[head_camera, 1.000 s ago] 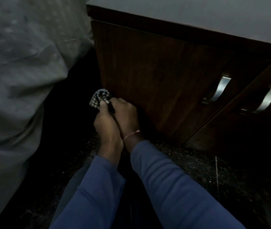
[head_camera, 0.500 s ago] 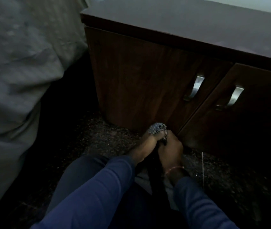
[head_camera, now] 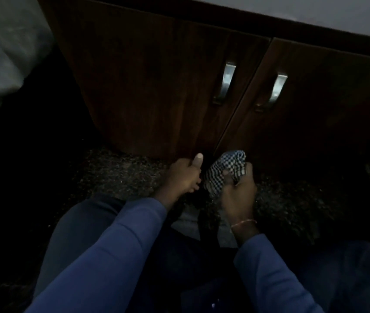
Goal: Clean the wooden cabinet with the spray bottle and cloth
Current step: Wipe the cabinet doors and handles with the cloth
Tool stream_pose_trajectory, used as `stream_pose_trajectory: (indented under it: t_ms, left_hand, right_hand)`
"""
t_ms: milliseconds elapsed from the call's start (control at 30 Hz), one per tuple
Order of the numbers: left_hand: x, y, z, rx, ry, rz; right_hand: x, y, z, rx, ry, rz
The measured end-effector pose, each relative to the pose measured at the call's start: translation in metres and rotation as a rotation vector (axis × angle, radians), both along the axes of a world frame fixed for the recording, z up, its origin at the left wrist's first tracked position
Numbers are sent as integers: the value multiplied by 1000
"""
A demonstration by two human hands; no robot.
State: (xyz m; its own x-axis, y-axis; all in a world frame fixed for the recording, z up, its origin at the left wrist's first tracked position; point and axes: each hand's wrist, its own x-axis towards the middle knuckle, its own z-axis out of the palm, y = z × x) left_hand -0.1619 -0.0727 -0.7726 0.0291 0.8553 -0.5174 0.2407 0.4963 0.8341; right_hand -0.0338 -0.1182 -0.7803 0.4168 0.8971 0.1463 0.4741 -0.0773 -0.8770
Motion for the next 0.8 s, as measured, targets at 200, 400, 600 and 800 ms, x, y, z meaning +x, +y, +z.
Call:
stream_pose_trajectory:
  t_ms: [200, 400, 600, 800]
  left_hand:
    - [25, 3, -17, -148, -156, 53]
    - [16, 14, -10, -233, -378, 233]
    - [-11, 4, -8, -178, -587, 604]
    - [-22, 15, -9, -69, -621, 770]
  right_hand:
    - [-23, 19, -7, -43, -49, -42]
    - [-59, 40, -20, -32, 54, -154]
    - [-99, 48, -14, -232, 36, 43]
    - [-111, 60, -1, -264, 59, 307]
